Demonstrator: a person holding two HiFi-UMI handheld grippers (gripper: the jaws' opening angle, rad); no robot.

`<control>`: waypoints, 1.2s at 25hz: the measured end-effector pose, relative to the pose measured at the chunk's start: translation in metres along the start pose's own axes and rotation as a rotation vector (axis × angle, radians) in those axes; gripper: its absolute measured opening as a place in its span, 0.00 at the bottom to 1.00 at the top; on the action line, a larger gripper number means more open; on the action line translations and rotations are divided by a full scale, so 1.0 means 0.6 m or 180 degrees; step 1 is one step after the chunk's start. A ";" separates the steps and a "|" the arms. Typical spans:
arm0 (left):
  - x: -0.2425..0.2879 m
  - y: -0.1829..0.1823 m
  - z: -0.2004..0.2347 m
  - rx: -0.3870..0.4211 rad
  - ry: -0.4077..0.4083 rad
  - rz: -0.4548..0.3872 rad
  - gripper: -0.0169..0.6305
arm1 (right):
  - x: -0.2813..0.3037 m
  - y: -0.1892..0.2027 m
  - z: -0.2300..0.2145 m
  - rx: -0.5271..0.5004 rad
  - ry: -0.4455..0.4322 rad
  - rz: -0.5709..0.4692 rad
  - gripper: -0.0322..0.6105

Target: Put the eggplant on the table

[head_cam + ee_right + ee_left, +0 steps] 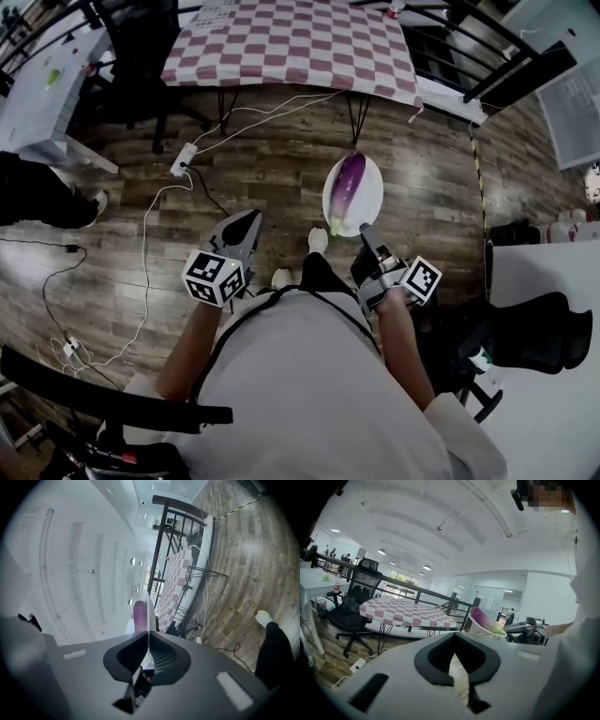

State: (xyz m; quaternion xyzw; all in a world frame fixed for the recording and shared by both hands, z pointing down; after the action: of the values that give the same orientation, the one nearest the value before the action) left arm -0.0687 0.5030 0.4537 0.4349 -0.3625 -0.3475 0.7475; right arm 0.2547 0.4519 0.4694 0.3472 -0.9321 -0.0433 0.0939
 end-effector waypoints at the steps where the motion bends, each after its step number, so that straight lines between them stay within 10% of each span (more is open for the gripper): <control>1: 0.003 0.001 -0.002 -0.0002 -0.0006 0.0004 0.04 | 0.000 -0.004 -0.001 0.0005 -0.0002 0.0004 0.08; 30: 0.266 -0.120 0.094 -0.0031 -0.0283 0.0078 0.04 | 0.223 -0.265 -0.022 0.0110 0.0015 0.0361 0.08</control>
State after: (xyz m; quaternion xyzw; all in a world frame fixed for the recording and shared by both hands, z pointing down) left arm -0.0521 0.3198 0.4473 0.4109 -0.3989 -0.3590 0.7370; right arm 0.2601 0.2440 0.4784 0.2955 -0.9506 -0.0209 0.0924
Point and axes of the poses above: the fingertips, and each gripper's own axes: x forward along the fingers, z to its left, y out of its underside, the point moved 9 cm from there along -x, backward along the fingers, and after that the axes turned 3 degrees about y, right-handed, at the moved point
